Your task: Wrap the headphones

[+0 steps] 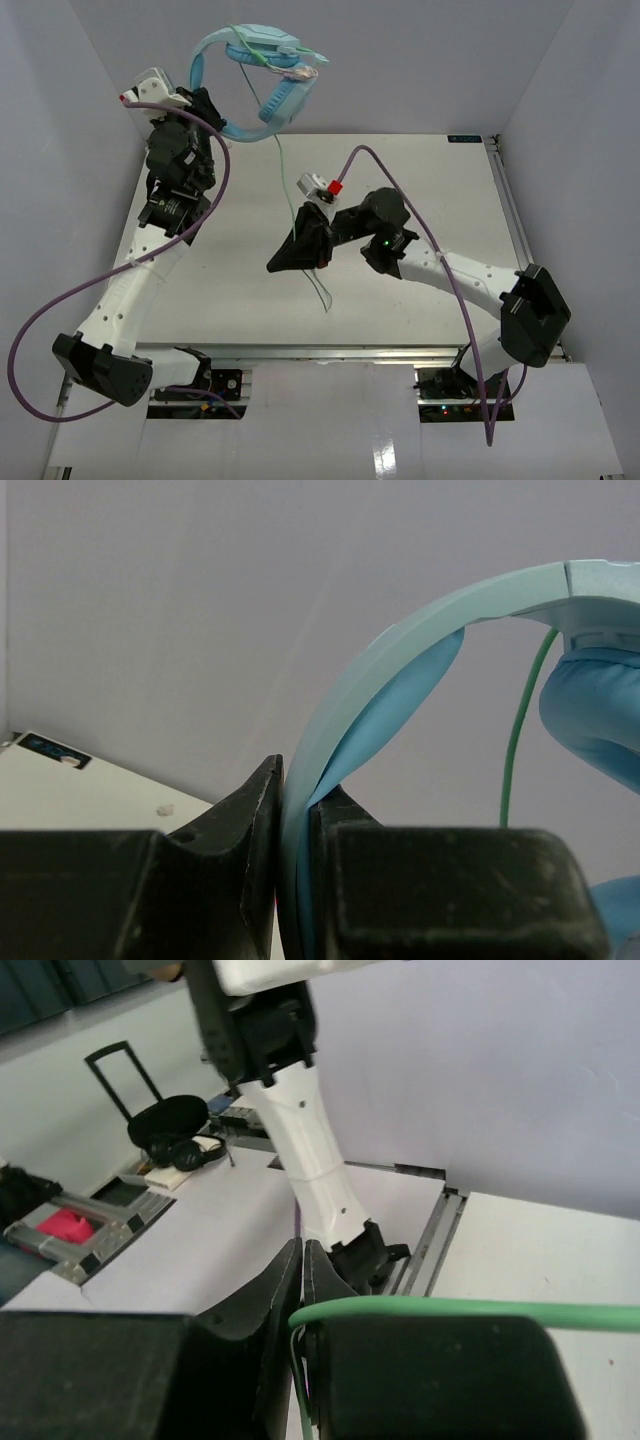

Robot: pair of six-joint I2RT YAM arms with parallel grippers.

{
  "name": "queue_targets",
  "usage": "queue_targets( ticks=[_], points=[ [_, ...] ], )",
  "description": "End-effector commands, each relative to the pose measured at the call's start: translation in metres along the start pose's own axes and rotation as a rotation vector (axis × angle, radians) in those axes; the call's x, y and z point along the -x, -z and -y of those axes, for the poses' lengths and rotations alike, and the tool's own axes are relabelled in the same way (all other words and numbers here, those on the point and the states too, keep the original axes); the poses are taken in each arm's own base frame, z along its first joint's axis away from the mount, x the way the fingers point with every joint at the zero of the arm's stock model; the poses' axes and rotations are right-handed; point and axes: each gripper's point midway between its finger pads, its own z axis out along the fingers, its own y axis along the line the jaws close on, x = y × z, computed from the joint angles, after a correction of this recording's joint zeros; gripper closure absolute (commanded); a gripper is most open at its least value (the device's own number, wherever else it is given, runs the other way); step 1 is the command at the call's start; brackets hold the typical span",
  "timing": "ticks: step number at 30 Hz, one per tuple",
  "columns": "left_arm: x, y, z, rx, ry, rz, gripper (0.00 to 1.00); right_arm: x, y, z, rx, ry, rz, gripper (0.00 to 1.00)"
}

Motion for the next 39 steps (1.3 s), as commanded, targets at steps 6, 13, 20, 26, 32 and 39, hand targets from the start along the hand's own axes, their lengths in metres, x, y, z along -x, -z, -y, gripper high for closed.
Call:
queue_targets(
  ticks=[6, 13, 20, 26, 32, 39],
  points=[
    [-0.021, -0.018, -0.016, 0.041, -0.238, 0.014, 1.00, -0.008, 0.044, 0.071, -0.422, 0.367, -0.476, 0.90],
    [-0.086, -0.017, -0.022, -0.028, -0.388, -0.156, 1.00, 0.000, 0.105, 0.107, -0.692, 0.654, -0.846, 0.90],
    [-0.139, 0.009, -0.048, -0.078, -0.562, -0.319, 1.00, 0.045, 0.180, 0.133, -1.059, 0.990, -1.118, 0.92],
    [-0.179, 0.039, -0.055, -0.184, -0.604, -0.482, 1.00, 0.105, 0.191, 0.135, -1.254, 1.196, -1.091, 0.92],
    [-0.194, 0.066, -0.043, -0.340, -0.579, -0.541, 1.00, 0.132, 0.200, 0.141, -1.320, 1.258, -1.091, 0.92],
    [-0.190, 0.090, -0.025, -0.506, -0.557, -0.545, 1.00, 0.128, 0.211, 0.152, -1.308, 1.255, -1.070, 0.86]
  ],
)
